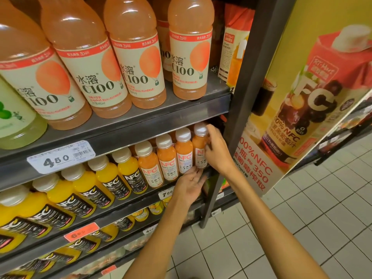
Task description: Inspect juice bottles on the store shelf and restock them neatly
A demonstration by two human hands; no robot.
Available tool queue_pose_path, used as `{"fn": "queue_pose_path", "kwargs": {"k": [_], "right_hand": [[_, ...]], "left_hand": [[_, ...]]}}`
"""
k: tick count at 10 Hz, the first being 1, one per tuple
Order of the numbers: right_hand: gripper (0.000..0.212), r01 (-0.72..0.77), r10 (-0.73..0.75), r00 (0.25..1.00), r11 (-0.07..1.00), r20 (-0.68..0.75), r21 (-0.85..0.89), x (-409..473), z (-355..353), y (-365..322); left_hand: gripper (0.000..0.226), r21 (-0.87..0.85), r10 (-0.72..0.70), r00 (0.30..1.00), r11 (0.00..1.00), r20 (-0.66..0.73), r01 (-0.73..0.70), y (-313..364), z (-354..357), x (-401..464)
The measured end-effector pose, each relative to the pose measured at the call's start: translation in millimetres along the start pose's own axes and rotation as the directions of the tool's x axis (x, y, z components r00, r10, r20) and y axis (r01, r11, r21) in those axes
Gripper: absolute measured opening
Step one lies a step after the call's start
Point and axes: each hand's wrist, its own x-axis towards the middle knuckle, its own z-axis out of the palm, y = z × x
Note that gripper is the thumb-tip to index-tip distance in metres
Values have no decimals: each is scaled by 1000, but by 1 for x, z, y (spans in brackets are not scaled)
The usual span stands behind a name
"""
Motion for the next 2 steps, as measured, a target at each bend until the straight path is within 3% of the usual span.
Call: {"fn": "queue_pose_path", "kwargs": {"k": [2], "right_hand": [[55, -27, 20, 999, 991, 49, 129, -37, -8, -7]], "left_hand": [[37, 361, 102, 995, 928, -9, -92, 21, -12, -47]]}}
